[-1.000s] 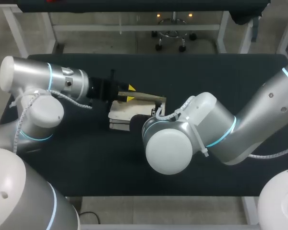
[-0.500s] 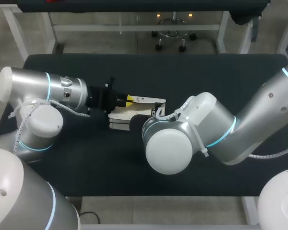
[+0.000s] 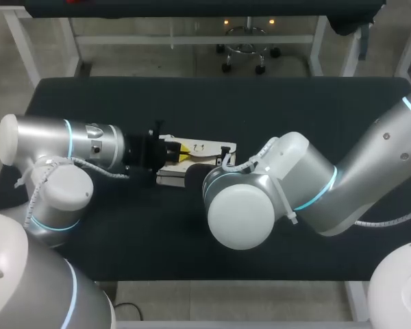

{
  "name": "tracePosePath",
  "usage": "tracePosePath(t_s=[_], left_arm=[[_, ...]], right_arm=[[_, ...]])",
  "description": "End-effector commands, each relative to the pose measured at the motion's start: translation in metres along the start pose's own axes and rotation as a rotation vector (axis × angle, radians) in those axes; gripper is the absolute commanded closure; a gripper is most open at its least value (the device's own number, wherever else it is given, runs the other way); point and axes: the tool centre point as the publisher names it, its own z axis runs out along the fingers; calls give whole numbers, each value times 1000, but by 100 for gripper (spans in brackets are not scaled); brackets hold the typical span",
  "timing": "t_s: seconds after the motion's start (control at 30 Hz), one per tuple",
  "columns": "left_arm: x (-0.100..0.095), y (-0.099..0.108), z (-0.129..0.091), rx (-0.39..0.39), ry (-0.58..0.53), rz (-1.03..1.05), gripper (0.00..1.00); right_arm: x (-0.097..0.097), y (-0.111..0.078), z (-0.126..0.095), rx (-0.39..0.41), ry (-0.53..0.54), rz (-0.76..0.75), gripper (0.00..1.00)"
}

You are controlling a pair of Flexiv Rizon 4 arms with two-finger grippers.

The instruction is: Pick up the bag, open it, inspect its contents, close it, and place it on the opposite side

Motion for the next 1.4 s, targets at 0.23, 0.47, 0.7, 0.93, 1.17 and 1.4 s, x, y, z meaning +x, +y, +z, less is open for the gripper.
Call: tracePosePath(t_s=[0.23, 0.47, 0.7, 0.93, 1.17, 1.4], left_arm=[[6, -12, 2, 29, -21, -1, 100], [3, -13, -4, 18, -30, 1, 96], [-6, -9, -7, -8, -48, 0, 72], [-6, -6, -7, -13, -60, -9, 100], [6, -8, -1, -3, -46, -38, 100], [8, -3, 1, -50, -38, -8, 100]], right_arm=[[2, -2, 2, -10, -7, 0, 100], [2, -2, 2, -10, -7, 0, 100], [2, -2, 2, -10, -7, 0, 100], [2, -2, 2, -10, -7, 0, 100], [2, -2, 2, -10, -7, 0, 100], [2, -2, 2, -10, -7, 0, 100]])
